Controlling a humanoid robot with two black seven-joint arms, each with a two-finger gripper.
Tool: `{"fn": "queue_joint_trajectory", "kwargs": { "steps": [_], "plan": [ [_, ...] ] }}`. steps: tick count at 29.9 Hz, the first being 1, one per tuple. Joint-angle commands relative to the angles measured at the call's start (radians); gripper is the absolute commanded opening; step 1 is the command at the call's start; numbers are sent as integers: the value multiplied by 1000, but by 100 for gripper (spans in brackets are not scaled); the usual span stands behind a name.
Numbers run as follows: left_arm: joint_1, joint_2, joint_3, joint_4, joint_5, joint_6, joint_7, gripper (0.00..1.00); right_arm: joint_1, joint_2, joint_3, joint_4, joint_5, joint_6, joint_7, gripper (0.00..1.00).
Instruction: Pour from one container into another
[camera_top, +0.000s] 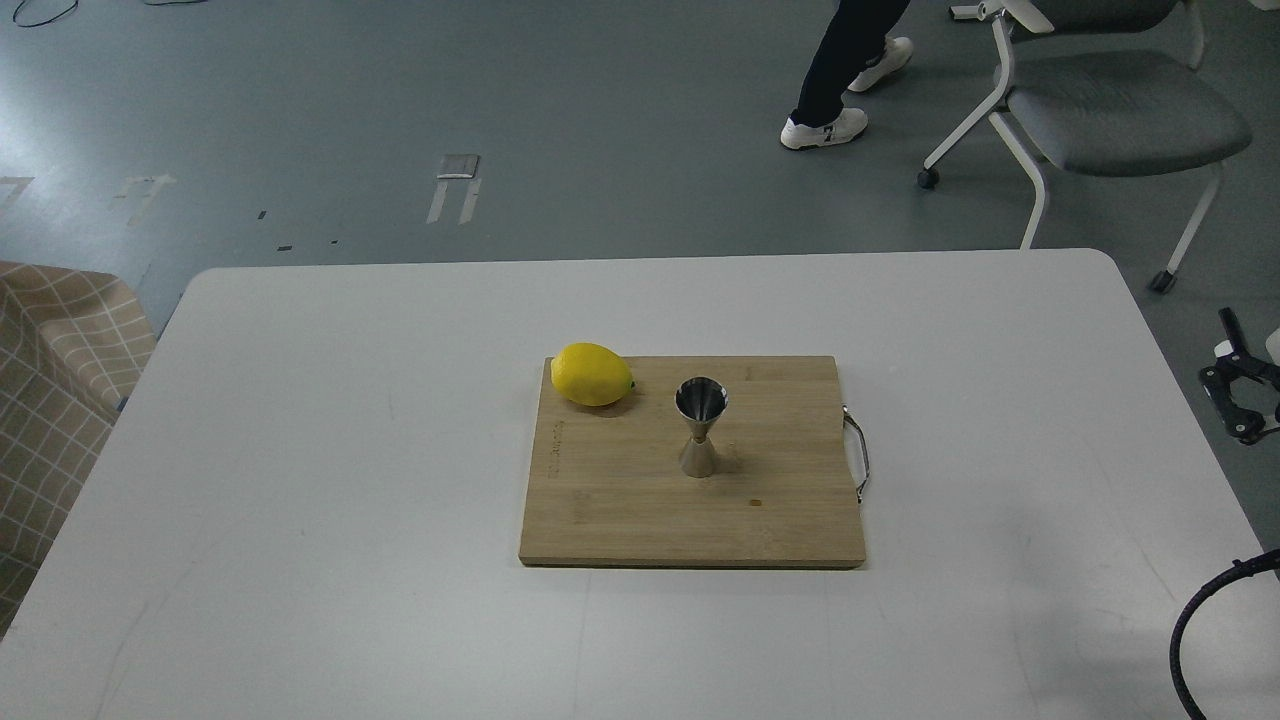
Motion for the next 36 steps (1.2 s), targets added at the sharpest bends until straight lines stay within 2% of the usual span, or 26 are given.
{"fn": "queue_joint_trajectory", "kwargs": {
  "steps": [1,36],
  "plan": [
    [0,0,0,0,0,0,0,98,-20,-6,9,2,2,0,0,100],
    [0,0,0,0,0,0,0,98,-234,-85,52,-3,-9,-45,0,100]
  ]
}}
